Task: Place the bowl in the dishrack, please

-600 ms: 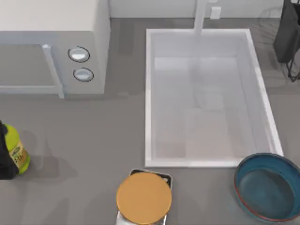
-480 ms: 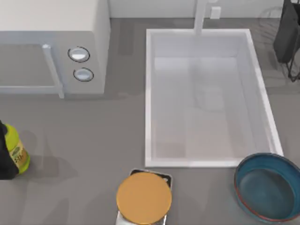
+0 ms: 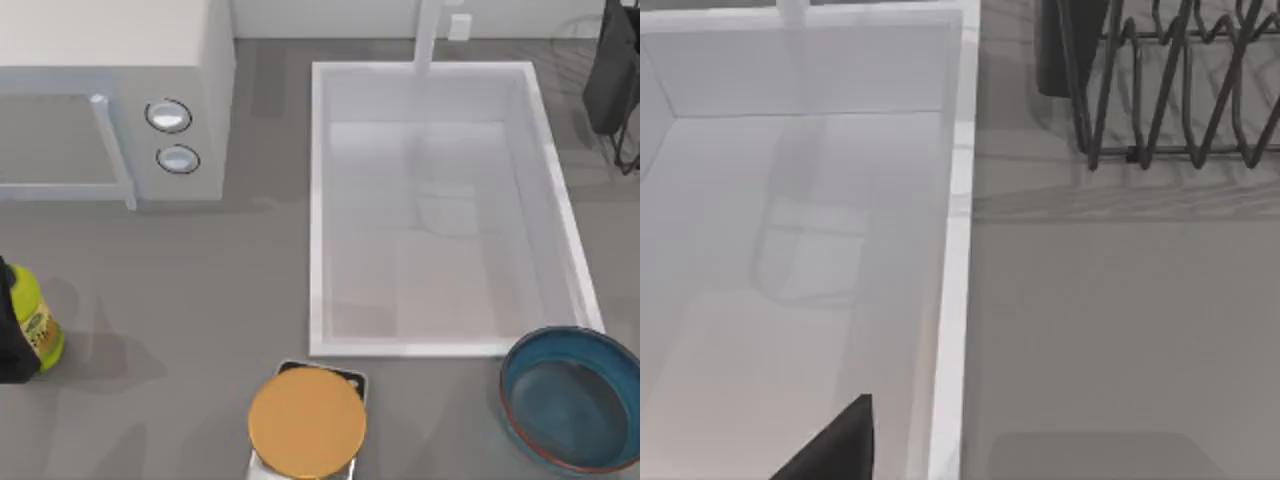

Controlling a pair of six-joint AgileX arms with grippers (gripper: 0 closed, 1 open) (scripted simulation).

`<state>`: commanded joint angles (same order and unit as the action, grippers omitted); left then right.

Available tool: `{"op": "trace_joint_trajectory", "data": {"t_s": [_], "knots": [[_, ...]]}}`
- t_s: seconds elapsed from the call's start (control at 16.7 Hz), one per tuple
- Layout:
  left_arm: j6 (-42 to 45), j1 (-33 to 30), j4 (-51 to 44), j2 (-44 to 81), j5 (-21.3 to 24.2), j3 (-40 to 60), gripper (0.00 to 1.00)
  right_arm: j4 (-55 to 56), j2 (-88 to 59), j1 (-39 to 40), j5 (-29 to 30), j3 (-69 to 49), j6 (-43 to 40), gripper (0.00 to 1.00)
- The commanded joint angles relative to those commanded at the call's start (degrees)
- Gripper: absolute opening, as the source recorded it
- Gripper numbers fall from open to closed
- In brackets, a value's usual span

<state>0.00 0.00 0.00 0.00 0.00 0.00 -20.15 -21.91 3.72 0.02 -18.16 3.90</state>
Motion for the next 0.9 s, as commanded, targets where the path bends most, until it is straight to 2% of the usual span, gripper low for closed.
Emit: {"op": "trace_joint_trajectory", "data": {"t_s": [0.54, 0.9], "knots": [[0.0, 0.0, 0.0, 0.0, 0.0, 0.0, 1.0, -36.59, -44.89, 6.31, 0.15, -29.79, 6.52, 1.0], [0.0, 0.0, 0.0, 0.0, 0.0, 0.0, 1.0, -48.41, -58.41, 8.59, 0.01, -41.05, 8.84, 1.0]]}}
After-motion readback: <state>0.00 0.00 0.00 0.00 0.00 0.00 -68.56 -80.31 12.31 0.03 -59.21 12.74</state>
